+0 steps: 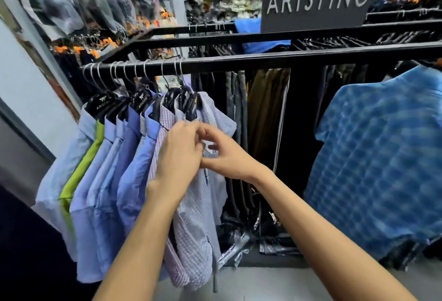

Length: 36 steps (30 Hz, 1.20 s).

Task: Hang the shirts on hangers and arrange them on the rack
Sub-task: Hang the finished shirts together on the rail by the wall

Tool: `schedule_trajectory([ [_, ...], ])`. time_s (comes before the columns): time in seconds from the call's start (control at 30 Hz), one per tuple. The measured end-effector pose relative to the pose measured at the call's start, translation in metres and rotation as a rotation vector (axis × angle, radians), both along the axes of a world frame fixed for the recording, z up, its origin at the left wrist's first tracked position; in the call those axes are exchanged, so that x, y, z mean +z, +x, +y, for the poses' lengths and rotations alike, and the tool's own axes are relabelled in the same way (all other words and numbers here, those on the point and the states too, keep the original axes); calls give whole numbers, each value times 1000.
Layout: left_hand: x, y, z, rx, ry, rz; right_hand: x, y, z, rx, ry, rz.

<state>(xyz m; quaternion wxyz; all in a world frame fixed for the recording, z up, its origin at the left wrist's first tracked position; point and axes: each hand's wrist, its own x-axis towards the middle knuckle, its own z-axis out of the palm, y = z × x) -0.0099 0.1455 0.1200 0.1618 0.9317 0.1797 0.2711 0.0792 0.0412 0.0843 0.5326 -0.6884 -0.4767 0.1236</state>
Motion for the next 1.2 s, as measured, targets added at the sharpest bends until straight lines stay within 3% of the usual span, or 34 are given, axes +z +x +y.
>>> schedule_trajectory([
  [0.37, -17, 95, -117, -409, -150, -13, -5, 61, -152, -352, 12, -1],
  [0.77, -8, 210, -313, -662, -425, -70, 23, 171, -375, -797, 42, -407],
  [0.93, -3, 260, -362, -644, -405, -190, 29, 222, -411, -801, 29, -357],
  [1.07, 0, 282, -371, -549, -509, -205, 40, 249, -413, -563, -143, -164],
  [1.2, 2, 287, -354, -544, -439, -256, 44, 257, -409, -452, -140, -215],
])
